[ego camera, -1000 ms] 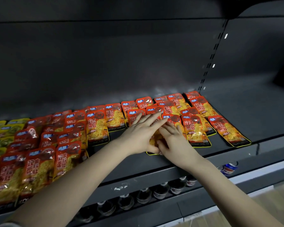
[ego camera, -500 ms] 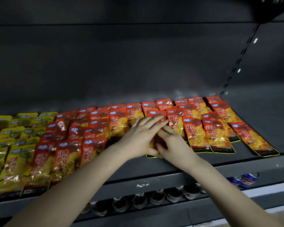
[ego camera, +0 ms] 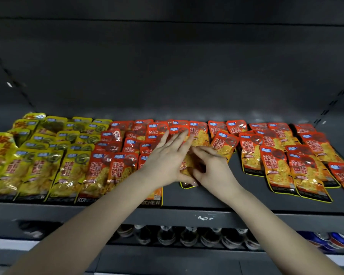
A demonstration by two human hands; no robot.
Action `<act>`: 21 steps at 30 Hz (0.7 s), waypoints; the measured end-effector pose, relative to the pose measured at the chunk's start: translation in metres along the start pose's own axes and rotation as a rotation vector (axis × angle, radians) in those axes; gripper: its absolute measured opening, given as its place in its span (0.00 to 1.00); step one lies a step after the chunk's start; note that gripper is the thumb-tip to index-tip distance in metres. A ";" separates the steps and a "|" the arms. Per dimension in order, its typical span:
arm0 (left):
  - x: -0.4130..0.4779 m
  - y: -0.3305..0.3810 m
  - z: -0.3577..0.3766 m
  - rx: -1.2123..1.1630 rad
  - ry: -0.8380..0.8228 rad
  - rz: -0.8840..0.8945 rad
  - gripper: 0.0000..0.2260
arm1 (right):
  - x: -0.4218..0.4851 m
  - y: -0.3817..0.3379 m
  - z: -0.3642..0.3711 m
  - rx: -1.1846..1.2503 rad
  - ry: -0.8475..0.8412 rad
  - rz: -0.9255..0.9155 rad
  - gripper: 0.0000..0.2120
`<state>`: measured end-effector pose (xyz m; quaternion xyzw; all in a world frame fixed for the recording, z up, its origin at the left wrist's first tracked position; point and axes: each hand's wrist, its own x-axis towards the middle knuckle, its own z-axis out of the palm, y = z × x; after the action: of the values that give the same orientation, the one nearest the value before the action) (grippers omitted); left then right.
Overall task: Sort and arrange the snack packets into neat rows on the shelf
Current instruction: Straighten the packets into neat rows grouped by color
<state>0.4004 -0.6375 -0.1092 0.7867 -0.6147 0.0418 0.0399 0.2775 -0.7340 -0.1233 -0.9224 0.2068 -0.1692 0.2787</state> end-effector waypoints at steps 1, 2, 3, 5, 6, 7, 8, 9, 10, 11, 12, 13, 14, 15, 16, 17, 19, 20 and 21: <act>-0.002 -0.004 -0.002 0.040 -0.027 -0.027 0.52 | 0.002 -0.003 0.003 0.011 -0.002 0.006 0.30; -0.005 -0.007 -0.004 0.069 -0.057 -0.054 0.52 | 0.003 -0.005 0.005 0.017 -0.003 0.016 0.31; -0.008 -0.011 -0.006 0.087 -0.087 -0.082 0.51 | 0.005 -0.007 0.006 0.013 -0.001 0.027 0.32; -0.015 -0.017 -0.008 0.112 -0.132 -0.130 0.51 | 0.007 -0.009 0.009 -0.017 0.017 0.044 0.33; -0.018 -0.018 -0.009 0.123 -0.144 -0.144 0.51 | 0.007 -0.010 0.010 -0.035 0.026 0.052 0.34; -0.021 -0.018 -0.009 0.132 -0.150 -0.150 0.50 | 0.007 -0.009 0.010 -0.050 0.036 0.060 0.34; -0.024 -0.017 -0.009 0.135 -0.154 -0.151 0.50 | 0.007 -0.009 0.011 -0.062 0.045 0.070 0.34; -0.026 -0.015 -0.009 0.133 -0.157 -0.150 0.50 | 0.007 -0.009 0.011 -0.074 0.056 0.080 0.35; -0.027 -0.013 -0.007 0.127 -0.158 -0.148 0.50 | 0.006 -0.008 0.011 -0.085 0.067 0.089 0.36; -0.029 -0.012 -0.006 0.123 -0.161 -0.145 0.50 | 0.006 -0.008 0.011 -0.094 0.075 0.097 0.36; -0.029 -0.010 -0.005 0.118 -0.168 -0.142 0.50 | 0.005 -0.007 0.010 -0.098 0.078 0.108 0.37; -0.029 -0.010 -0.004 0.113 -0.177 -0.138 0.49 | 0.005 -0.006 0.009 -0.097 0.074 0.123 0.38; -0.028 -0.010 -0.003 0.109 -0.185 -0.136 0.49 | 0.004 -0.006 0.008 -0.096 0.062 0.138 0.39; -0.027 -0.010 -0.003 0.107 -0.190 -0.134 0.49 | 0.003 -0.005 0.006 -0.096 0.046 0.152 0.39; -0.026 -0.011 -0.003 0.106 -0.194 -0.131 0.49 | 0.002 -0.004 0.003 -0.095 0.026 0.162 0.40; -0.025 -0.011 -0.002 0.104 -0.199 -0.129 0.49 | 0.000 -0.004 0.002 -0.091 0.008 0.168 0.40; -0.024 -0.012 -0.002 0.099 -0.213 -0.125 0.49 | -0.002 -0.004 0.000 -0.077 -0.027 0.172 0.39; -0.023 -0.012 -0.002 0.096 -0.220 -0.122 0.49 | -0.003 -0.004 0.000 -0.068 -0.037 0.174 0.39; -0.023 -0.012 -0.002 0.092 -0.226 -0.119 0.49 | -0.004 -0.004 0.001 -0.058 -0.041 0.176 0.39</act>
<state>0.4064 -0.6121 -0.1095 0.8225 -0.5648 -0.0212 -0.0633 0.2759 -0.7285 -0.1225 -0.9116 0.2863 -0.1190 0.2701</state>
